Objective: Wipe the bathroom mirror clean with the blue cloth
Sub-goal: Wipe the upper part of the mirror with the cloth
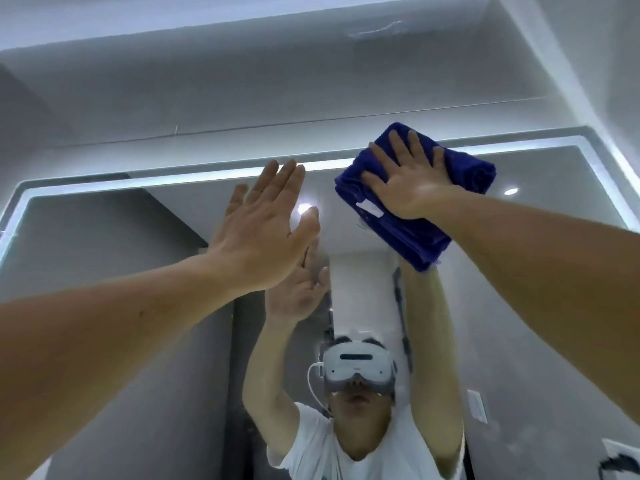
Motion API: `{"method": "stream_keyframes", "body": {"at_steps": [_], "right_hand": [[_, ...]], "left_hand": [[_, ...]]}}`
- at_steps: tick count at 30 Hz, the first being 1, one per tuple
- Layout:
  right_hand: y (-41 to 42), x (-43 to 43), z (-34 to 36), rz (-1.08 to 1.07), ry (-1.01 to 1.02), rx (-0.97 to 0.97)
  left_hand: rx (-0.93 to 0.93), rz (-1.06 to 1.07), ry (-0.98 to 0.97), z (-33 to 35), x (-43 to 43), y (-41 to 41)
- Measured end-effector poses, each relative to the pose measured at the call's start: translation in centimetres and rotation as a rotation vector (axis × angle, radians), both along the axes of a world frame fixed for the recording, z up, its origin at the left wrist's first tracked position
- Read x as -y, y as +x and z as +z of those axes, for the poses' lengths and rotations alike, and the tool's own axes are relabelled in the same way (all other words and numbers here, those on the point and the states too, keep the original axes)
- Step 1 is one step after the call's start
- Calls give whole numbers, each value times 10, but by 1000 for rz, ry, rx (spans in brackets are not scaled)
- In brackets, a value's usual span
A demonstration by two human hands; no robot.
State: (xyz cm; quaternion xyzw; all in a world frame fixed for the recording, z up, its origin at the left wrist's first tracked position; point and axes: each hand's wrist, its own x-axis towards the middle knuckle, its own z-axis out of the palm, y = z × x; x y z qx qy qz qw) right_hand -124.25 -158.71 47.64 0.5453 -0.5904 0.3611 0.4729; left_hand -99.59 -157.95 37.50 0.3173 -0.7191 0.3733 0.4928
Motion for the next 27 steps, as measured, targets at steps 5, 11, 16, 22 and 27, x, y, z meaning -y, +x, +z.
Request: {"method": "stream_keyframes", "body": {"at_steps": [5, 11, 16, 22, 27], "right_hand": [[19, 8, 9, -24, -69, 68], [8, 11, -56, 1, -132, -173], [4, 14, -143, 24, -158, -200], [-1, 5, -238, 41, -96, -198], [-12, 4, -317, 57, -30, -226]], "left_hand": [[0, 14, -6, -3, 8, 4], [-15, -30, 27, -23, 13, -8], [-15, -57, -15, -47, 20, -24], [-2, -57, 42, -86, 25, -47], [4, -41, 83, -111, 23, -59]]}}
